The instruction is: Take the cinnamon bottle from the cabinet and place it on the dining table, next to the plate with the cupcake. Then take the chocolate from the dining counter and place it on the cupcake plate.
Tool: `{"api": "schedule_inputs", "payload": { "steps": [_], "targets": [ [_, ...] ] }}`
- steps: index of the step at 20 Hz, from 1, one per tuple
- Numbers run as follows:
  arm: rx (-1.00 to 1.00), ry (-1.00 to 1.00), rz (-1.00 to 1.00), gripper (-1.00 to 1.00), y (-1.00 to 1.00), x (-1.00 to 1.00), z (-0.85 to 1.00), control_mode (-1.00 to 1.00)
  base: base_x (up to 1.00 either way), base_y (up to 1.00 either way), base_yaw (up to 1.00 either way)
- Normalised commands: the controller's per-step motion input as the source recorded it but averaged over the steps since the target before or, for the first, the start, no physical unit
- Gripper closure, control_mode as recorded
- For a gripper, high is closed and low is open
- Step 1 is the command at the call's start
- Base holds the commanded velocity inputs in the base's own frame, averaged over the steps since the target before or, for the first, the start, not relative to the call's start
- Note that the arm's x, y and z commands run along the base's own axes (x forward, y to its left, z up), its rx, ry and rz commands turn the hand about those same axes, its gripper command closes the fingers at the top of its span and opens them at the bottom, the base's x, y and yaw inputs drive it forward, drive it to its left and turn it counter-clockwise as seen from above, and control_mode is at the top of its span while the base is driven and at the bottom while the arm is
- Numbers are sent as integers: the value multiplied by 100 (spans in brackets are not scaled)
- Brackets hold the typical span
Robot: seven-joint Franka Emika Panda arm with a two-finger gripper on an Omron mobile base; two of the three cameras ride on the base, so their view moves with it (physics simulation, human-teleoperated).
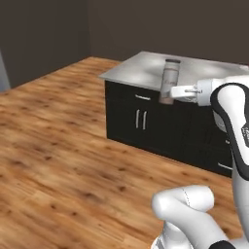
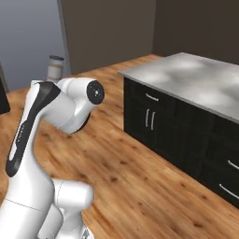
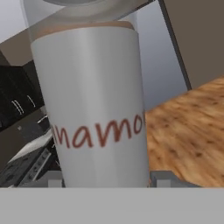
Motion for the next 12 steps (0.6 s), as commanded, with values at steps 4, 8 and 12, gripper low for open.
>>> {"api": "schedule_inputs", "payload": {
  "steps": [4, 8, 12],
  "targets": [
    [0, 0, 0, 100, 0, 0, 0, 100, 94, 28, -6],
    [0, 0, 0, 100, 0, 0, 0, 100, 93, 31, -7],
    [0, 0, 0, 100, 0, 0, 0, 100, 91, 35, -8]
  ]
}}
